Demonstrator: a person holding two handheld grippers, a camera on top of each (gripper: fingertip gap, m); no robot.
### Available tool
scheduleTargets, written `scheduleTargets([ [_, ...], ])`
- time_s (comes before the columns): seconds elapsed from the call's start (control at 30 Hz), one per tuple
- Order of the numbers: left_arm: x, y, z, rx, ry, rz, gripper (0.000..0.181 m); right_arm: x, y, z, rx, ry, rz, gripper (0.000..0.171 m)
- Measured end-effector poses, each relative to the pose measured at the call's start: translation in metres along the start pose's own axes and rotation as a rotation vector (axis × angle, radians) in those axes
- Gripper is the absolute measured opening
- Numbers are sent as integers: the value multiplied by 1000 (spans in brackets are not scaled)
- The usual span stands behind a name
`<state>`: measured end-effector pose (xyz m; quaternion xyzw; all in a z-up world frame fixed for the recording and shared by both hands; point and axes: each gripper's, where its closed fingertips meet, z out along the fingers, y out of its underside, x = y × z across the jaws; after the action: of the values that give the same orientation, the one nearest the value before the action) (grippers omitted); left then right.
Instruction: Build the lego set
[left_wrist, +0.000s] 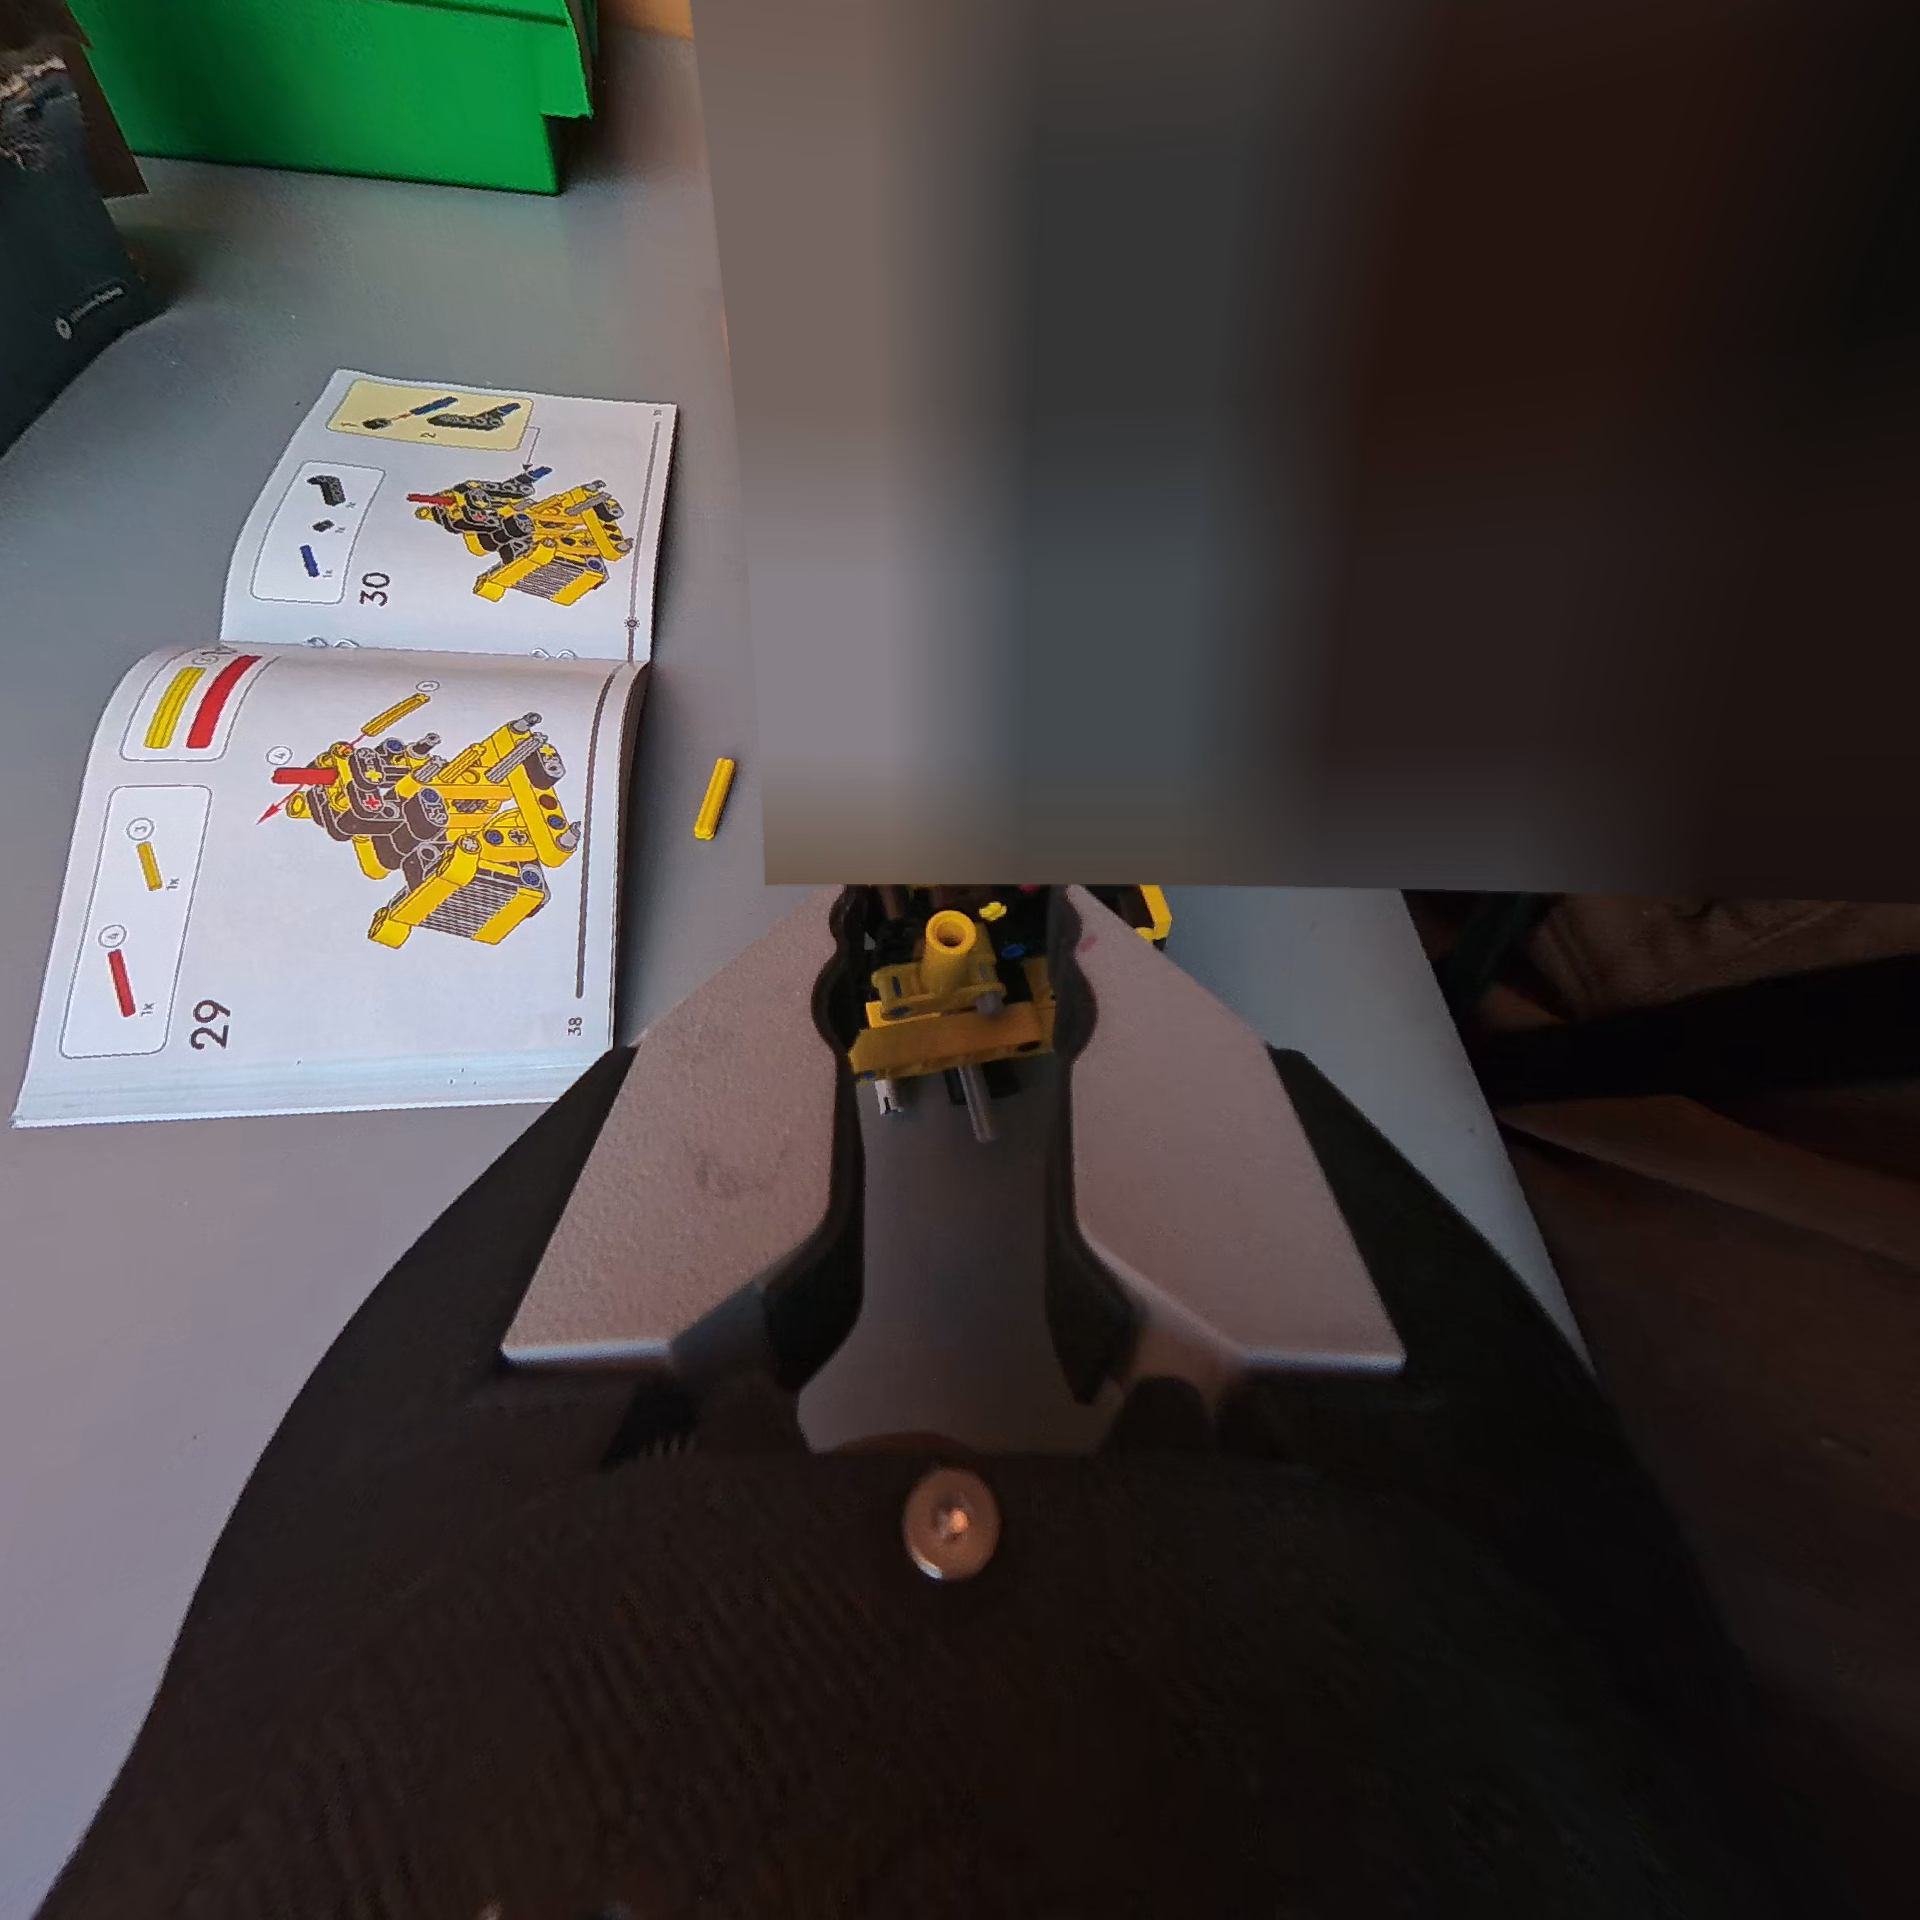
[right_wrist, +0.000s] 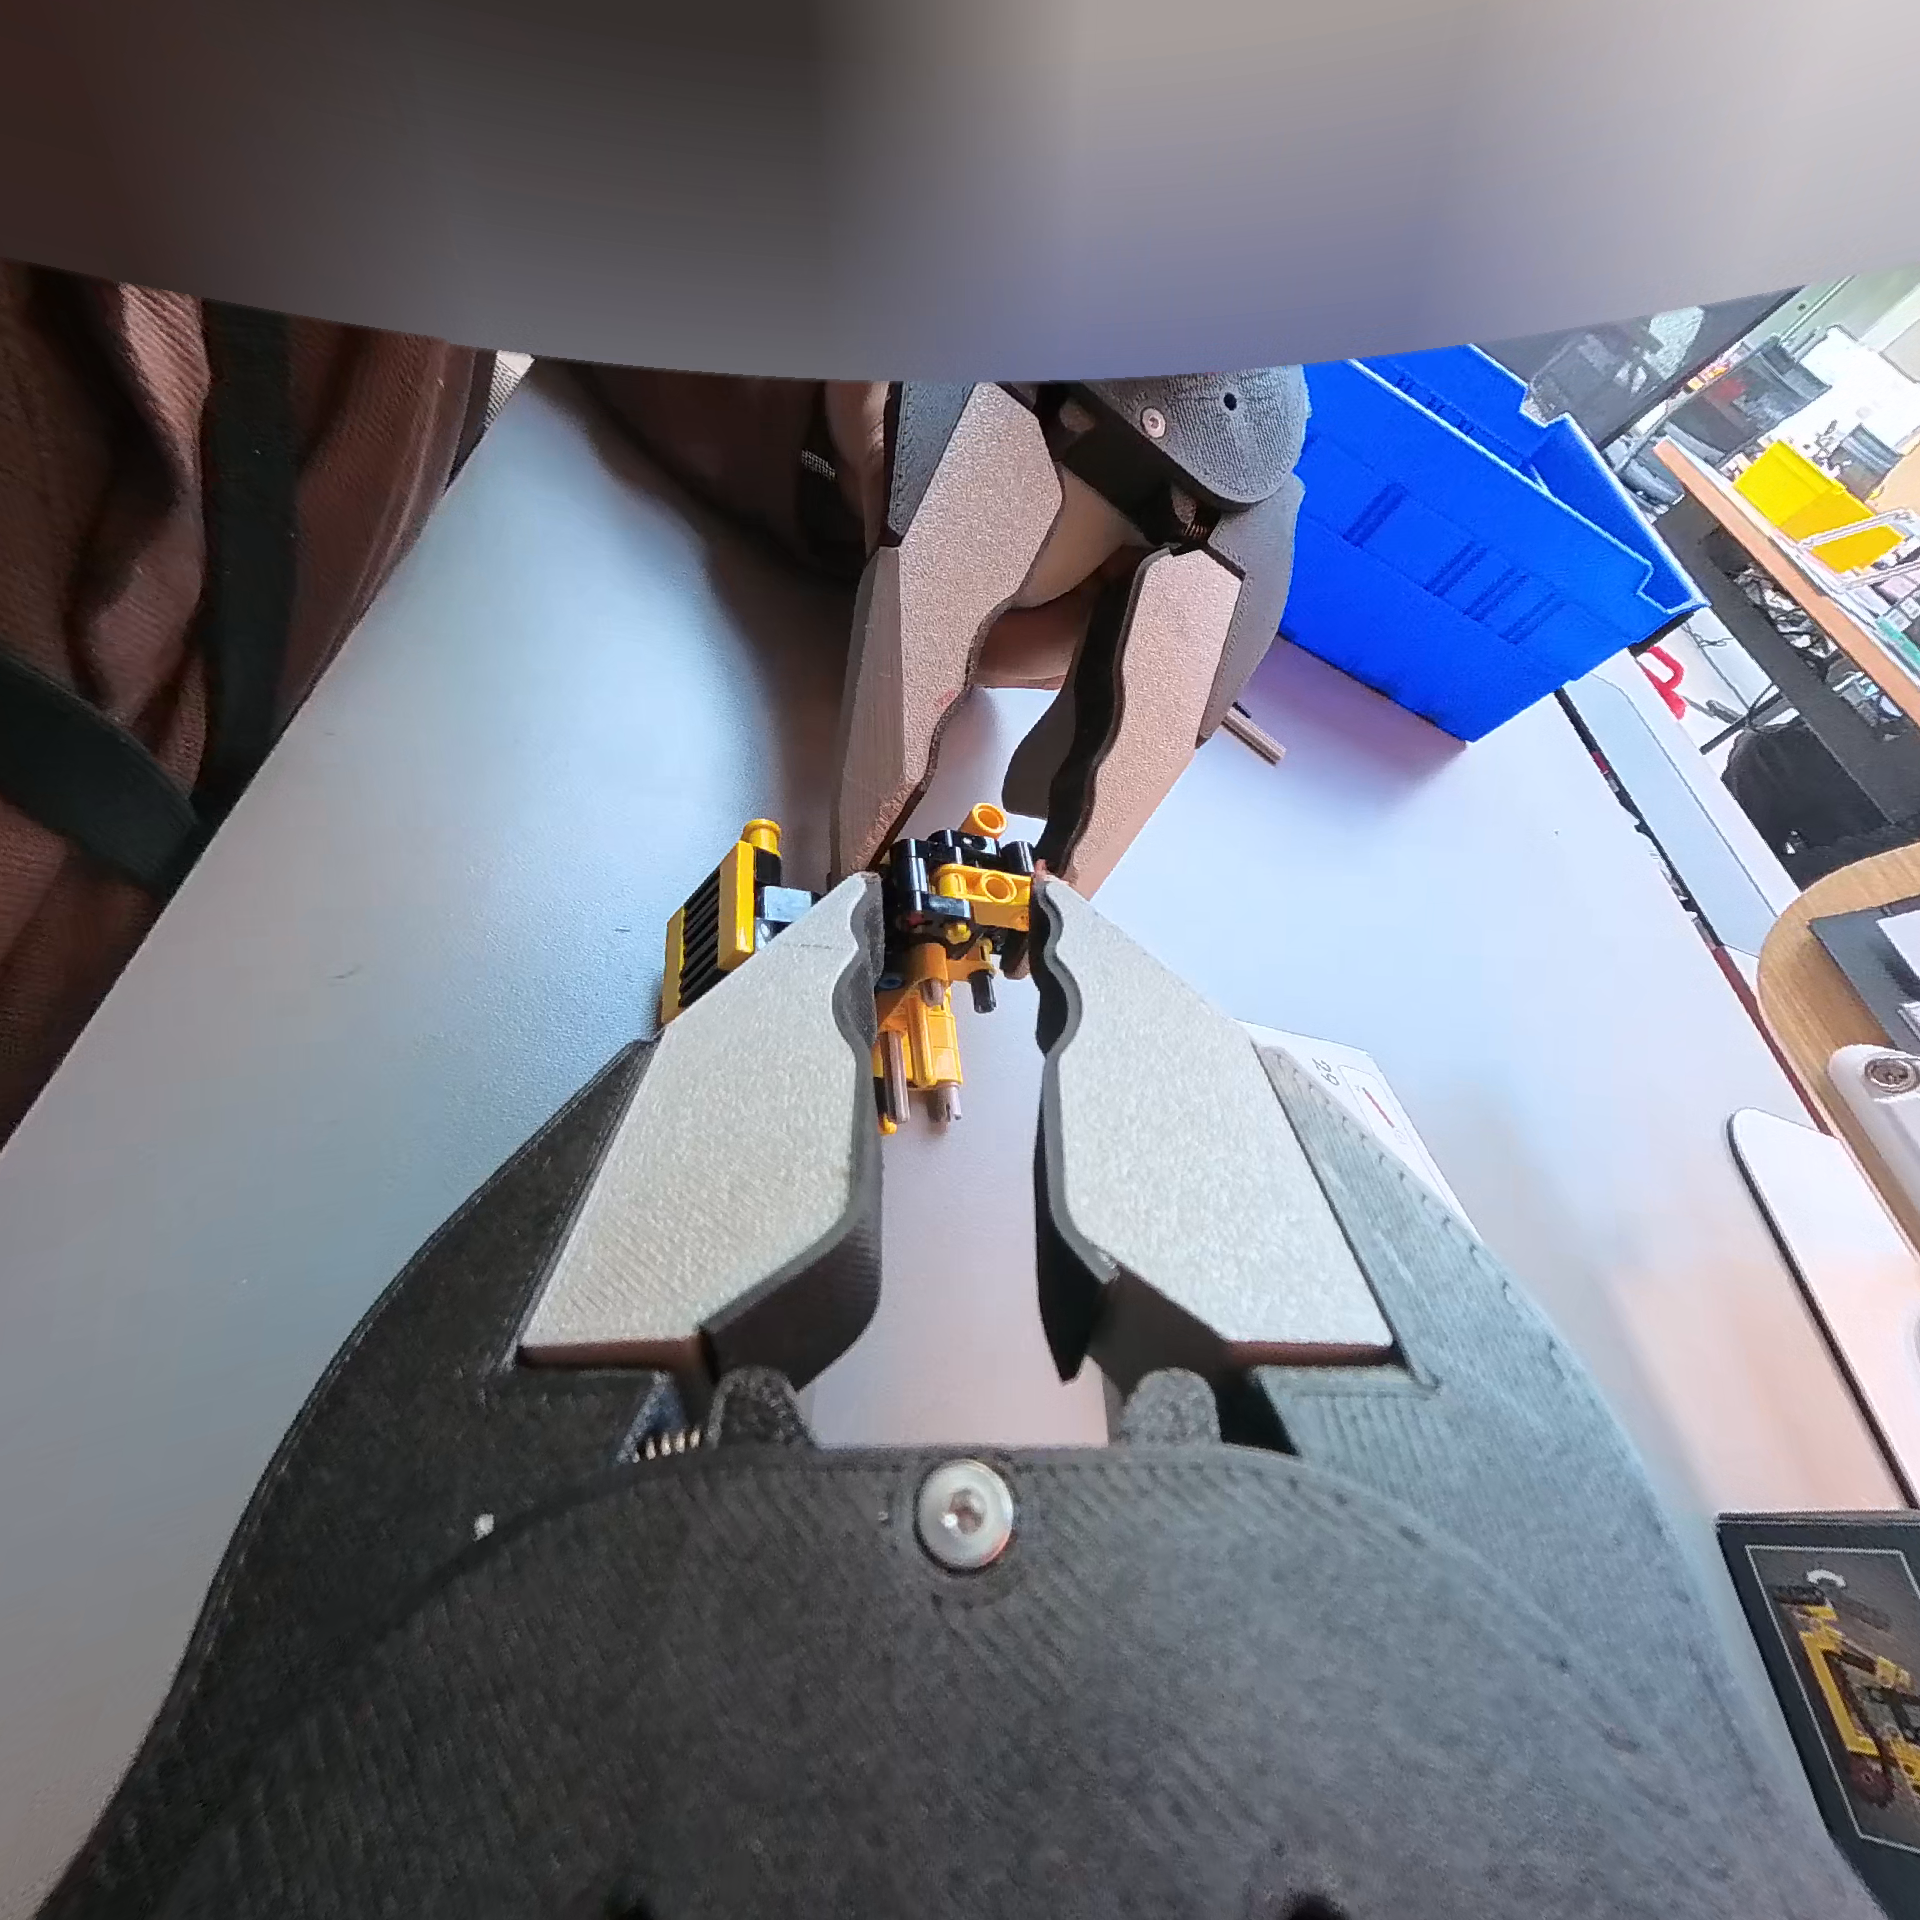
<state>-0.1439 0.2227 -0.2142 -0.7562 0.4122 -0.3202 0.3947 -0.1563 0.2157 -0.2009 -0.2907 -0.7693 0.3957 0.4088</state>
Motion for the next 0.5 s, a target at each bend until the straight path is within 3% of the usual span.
scheduleTargets([
  [0.5, -1, 1, 0, -13, -72, 41, 33, -1, -1, 1, -3, 8, -12, 24],
])
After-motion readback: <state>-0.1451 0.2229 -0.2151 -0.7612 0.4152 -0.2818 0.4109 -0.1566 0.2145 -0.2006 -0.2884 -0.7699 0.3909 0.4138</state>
